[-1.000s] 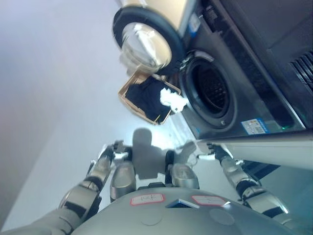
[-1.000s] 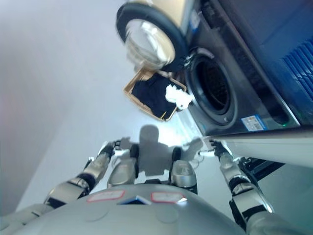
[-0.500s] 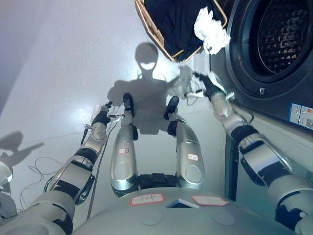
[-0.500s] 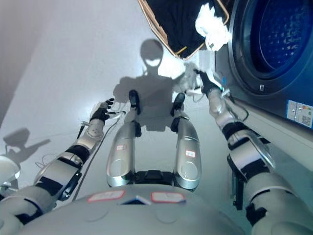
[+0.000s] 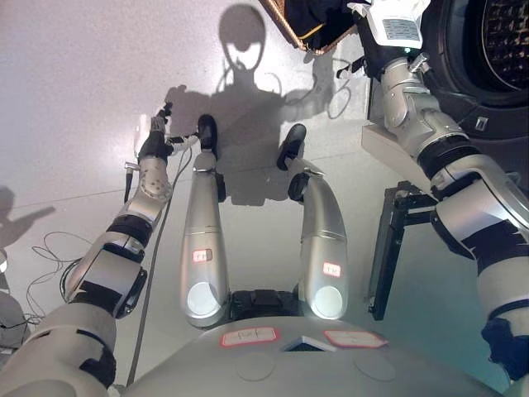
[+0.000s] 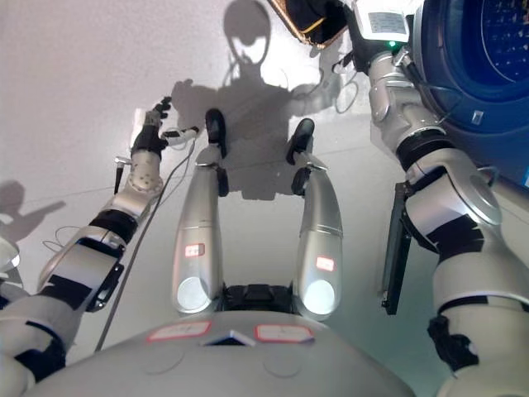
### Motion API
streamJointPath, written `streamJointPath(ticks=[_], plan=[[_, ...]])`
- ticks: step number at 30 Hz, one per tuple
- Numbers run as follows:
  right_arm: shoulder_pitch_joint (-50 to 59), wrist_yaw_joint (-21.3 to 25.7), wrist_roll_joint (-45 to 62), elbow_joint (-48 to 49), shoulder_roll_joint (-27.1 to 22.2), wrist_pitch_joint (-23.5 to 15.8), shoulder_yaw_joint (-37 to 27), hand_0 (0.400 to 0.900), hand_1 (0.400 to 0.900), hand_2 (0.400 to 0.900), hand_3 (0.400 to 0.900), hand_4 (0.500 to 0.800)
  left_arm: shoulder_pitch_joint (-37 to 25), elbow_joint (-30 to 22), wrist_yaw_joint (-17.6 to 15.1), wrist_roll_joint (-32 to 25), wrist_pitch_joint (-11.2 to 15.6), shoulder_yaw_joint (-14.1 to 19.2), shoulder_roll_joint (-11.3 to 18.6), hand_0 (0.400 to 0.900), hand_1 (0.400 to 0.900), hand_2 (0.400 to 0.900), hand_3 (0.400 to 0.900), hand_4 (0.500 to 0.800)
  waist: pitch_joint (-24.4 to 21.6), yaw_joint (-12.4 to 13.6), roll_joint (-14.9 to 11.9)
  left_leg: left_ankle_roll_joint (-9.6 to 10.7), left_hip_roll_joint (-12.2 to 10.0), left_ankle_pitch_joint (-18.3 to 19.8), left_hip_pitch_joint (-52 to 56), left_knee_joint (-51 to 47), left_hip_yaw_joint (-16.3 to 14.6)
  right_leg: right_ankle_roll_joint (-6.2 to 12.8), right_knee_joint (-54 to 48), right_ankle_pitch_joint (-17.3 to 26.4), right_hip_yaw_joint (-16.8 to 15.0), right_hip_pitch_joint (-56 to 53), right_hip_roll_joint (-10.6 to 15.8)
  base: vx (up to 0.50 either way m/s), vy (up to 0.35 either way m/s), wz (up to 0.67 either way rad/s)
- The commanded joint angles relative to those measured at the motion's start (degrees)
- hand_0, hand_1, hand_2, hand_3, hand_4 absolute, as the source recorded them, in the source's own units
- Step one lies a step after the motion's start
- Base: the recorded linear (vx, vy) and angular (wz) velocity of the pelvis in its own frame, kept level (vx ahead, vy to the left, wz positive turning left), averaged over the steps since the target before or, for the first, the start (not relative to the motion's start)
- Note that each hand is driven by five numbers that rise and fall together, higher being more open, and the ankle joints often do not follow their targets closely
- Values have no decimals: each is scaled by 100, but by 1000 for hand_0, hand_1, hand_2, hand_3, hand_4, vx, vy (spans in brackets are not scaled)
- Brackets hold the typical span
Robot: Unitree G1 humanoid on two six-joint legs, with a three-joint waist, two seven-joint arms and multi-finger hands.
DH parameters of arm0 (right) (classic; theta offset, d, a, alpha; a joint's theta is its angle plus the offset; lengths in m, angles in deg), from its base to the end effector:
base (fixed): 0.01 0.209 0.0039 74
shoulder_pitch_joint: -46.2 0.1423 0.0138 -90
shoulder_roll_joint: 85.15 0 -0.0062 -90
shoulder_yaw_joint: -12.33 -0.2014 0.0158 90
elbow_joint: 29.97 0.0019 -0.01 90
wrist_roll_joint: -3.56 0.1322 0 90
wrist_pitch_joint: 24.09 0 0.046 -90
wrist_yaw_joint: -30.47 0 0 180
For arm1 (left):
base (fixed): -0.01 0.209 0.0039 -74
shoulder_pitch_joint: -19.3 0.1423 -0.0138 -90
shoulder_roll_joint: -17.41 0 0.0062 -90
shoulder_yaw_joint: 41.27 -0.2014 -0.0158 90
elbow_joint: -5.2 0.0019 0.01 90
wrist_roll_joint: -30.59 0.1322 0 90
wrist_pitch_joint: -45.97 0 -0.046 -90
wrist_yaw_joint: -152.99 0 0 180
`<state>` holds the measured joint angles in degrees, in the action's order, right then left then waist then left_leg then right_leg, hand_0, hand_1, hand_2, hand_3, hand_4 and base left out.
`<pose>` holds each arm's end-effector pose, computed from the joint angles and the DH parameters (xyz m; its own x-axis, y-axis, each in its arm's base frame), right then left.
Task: Put the clothes in the basket into the washing machine.
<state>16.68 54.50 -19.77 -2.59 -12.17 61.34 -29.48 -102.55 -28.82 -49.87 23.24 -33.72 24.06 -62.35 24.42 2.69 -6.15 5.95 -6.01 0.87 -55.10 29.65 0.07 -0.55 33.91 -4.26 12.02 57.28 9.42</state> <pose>0.3637 -0.2185 0.1333 0.9755 0.0768 0.2060 0.2028 0.0479 -0.9781 0.2850 0.2302 0.0102 0.9545 0.2785 -0.1063 -0.1654 0.7915 0.5883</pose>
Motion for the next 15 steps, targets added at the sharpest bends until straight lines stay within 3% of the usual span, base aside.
streamJointPath(ticks=[1,8,15], plan=[[96,517,-325,-408,-348,259,197,900,900,900,900,800,122,27,-337,-296,192,242,96,900,900,900,900,800,-438,-89,134,103,-108,333,-692,514,-51,577,665,-292,-10,418,138,-71,-14,4],[339,691,-667,-912,-575,480,357,900,900,900,900,800,176,-377,-496,-457,298,388,321,900,900,900,900,800,-551,9,344,2,25,791,-1804,1877,143,451,1849,-717,-76,1555,181,-62,-5,-1],[370,1338,-461,-610,-898,425,100,900,900,900,900,800,342,-388,-687,-513,354,467,397,900,900,900,900,800,-683,17,369,-30,50,1048,-2538,2663,226,386,2606,-1037,-130,2266,297,-4,-3,1]])
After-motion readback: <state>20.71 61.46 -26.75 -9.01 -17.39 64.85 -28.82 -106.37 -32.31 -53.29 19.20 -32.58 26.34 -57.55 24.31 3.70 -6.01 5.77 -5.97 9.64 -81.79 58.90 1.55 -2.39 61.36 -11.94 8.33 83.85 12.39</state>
